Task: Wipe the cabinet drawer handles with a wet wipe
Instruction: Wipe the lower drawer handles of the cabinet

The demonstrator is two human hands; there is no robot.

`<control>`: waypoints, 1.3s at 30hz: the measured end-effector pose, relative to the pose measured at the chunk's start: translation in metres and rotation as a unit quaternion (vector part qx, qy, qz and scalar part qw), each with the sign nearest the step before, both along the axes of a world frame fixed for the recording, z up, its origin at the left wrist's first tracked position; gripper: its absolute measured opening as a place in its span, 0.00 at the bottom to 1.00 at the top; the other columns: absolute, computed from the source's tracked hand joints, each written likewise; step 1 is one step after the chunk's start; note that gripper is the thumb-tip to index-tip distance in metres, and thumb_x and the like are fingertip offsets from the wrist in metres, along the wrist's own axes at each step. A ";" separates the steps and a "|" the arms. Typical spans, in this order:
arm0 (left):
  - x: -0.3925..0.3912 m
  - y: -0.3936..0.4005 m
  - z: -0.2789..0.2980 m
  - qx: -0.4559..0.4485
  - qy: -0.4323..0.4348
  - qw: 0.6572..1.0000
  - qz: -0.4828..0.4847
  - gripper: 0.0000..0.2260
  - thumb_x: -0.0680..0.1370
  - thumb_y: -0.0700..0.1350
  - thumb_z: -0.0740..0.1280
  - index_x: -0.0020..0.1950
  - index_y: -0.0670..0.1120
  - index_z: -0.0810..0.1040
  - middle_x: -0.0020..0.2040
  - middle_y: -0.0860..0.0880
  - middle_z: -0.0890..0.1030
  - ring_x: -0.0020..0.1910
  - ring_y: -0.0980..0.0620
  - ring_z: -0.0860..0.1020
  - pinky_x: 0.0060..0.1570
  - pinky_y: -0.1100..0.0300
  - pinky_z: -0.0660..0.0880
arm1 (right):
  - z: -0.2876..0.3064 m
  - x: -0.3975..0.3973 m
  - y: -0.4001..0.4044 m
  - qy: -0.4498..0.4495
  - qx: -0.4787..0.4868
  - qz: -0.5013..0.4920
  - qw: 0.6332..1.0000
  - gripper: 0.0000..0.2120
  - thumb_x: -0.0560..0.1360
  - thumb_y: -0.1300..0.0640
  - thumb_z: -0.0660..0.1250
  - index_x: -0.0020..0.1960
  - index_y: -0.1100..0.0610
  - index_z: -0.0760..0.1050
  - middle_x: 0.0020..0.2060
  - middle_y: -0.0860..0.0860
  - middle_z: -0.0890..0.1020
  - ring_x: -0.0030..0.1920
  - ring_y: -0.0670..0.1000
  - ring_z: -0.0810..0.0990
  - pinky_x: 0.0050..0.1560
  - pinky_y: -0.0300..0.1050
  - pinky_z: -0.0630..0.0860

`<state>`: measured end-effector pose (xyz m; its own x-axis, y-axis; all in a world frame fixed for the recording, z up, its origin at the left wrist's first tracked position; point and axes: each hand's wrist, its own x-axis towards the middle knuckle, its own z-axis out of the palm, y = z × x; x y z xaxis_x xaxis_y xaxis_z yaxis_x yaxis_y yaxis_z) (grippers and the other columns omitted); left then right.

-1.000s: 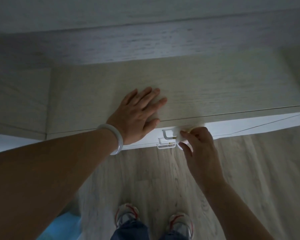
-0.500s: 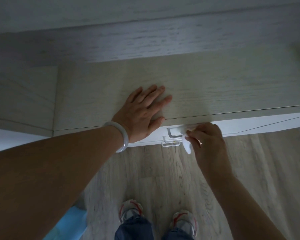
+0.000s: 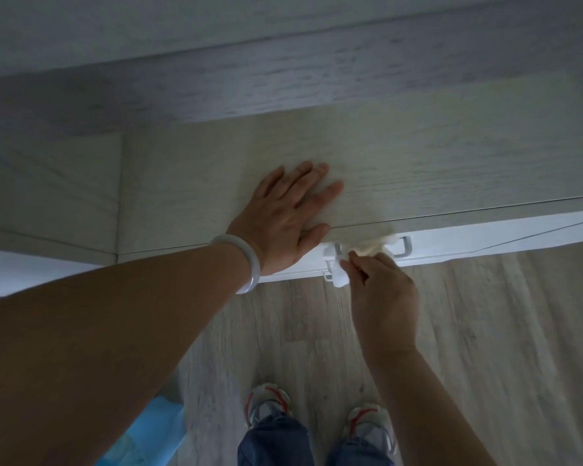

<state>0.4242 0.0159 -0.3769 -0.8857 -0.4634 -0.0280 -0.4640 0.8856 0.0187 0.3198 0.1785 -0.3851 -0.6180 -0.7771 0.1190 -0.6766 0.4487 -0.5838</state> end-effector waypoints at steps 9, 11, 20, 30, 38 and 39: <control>-0.001 0.001 0.001 -0.010 0.000 1.000 0.006 0.27 0.80 0.59 0.50 0.79 0.52 0.58 0.79 0.47 0.59 0.78 0.46 0.57 0.75 0.46 0.54 | 0.012 0.015 -0.035 -0.089 0.185 -0.125 0.971 0.14 0.80 0.45 0.60 0.55 0.50 0.80 0.45 0.52 0.84 0.46 0.55 0.81 0.40 0.41 0.65; -0.001 0.002 0.001 -0.009 -0.005 1.000 0.005 0.27 0.80 0.59 0.49 0.79 0.53 0.57 0.79 0.48 0.58 0.78 0.47 0.57 0.75 0.46 0.54 | 0.012 0.011 -0.030 -0.082 0.177 -0.096 0.976 0.13 0.79 0.45 0.62 0.55 0.49 0.80 0.44 0.52 0.84 0.46 0.55 0.81 0.39 0.42 0.65; -0.001 0.001 0.000 0.001 0.001 1.000 -0.001 0.27 0.80 0.59 0.49 0.79 0.53 0.57 0.79 0.48 0.58 0.78 0.46 0.56 0.75 0.45 0.53 | 0.003 -0.059 0.028 -0.018 0.024 0.027 0.999 0.07 0.72 0.53 0.73 0.50 0.52 0.84 0.38 0.50 0.86 0.33 0.52 0.83 0.33 0.48 0.81; -0.001 0.001 0.002 -0.006 -0.006 1.000 0.003 0.27 0.81 0.59 0.49 0.79 0.53 0.56 0.79 0.48 0.57 0.78 0.47 0.55 0.76 0.46 0.52 | -0.007 -0.016 0.012 -0.002 -0.023 0.074 0.997 0.07 0.74 0.60 0.70 0.50 0.62 0.82 0.48 0.55 0.77 0.49 0.55 0.76 0.49 0.45 0.77; 0.000 0.001 0.001 -0.006 -0.003 1.000 0.002 0.27 0.80 0.59 0.49 0.79 0.53 0.57 0.79 0.48 0.58 0.78 0.46 0.56 0.75 0.45 0.53 | -0.004 -0.031 0.015 -0.073 -0.061 0.022 0.995 0.08 0.72 0.64 0.72 0.51 0.58 0.82 0.46 0.50 0.78 0.42 0.49 0.79 0.45 0.36 0.75; -0.001 0.001 0.001 -0.007 -0.004 1.000 0.002 0.27 0.80 0.59 0.49 0.79 0.52 0.57 0.79 0.48 0.58 0.78 0.46 0.56 0.75 0.45 0.53 | -0.004 -0.028 0.014 -0.076 -0.056 0.036 0.995 0.10 0.72 0.64 0.72 0.53 0.57 0.82 0.46 0.49 0.78 0.42 0.49 0.79 0.44 0.37 0.76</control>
